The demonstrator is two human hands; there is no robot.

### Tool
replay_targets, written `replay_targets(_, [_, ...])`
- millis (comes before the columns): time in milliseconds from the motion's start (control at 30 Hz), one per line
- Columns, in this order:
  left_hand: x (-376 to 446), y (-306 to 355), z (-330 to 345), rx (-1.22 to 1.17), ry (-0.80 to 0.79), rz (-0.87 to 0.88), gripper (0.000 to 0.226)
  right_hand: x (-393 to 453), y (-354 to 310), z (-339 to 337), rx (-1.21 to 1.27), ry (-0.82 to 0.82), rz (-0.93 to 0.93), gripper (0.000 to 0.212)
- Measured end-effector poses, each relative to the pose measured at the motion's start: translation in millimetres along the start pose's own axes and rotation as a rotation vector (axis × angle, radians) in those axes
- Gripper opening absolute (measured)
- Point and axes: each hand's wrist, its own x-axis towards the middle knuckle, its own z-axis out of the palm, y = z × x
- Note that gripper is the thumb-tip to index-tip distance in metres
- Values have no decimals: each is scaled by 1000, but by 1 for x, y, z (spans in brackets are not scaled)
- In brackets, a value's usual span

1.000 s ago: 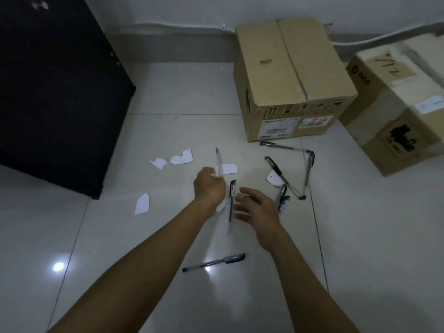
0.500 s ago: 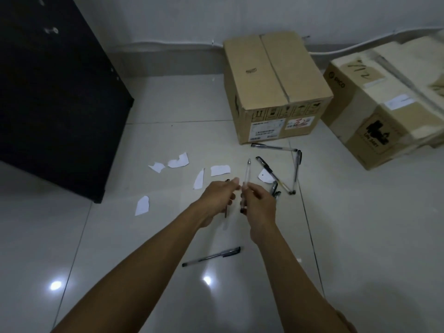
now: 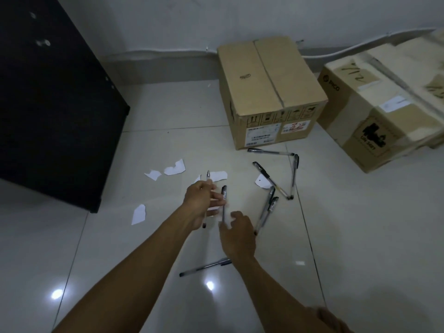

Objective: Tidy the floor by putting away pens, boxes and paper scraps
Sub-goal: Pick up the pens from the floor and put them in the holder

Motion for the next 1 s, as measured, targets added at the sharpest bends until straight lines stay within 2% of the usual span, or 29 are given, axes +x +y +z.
replay_targets(100, [-1, -7, -6, 87, -10, 24, 29, 1, 4, -1, -221, 30, -112, 39])
replay_targets(200, [-1, -14, -7, 95, -20, -5, 29, 0, 6, 0, -334, 85, -175, 22])
replay_targets(300, [0, -17, -6, 71, -55, -40, 26, 4, 9, -1, -207, 80, -76, 14])
replay_targets(400, [0, -16, -4, 73, -76, -64, 22, 8, 8, -12, 47, 47, 16, 13])
replay_targets(500, [4, -11, 0, 24, -68, -82, 22, 4, 4, -21, 304, 106, 9, 14])
replay_targets(600, [8, -4, 4, -76, -81, -109, 23, -3, -7, -21, 439, 123, -37, 16])
replay_targets(800, [4, 10, 27, -274, -199, -160, 28, -1, -19, -27, 410, 146, -159, 11])
replay_targets(867, [6, 12, 34, -269, -217, -142, 27, 1, -16, -33, 361, 147, -182, 10])
replay_targets(1000, [12, 13, 37, -217, -201, -98, 9, 3, -11, -46, 269, 105, -265, 14])
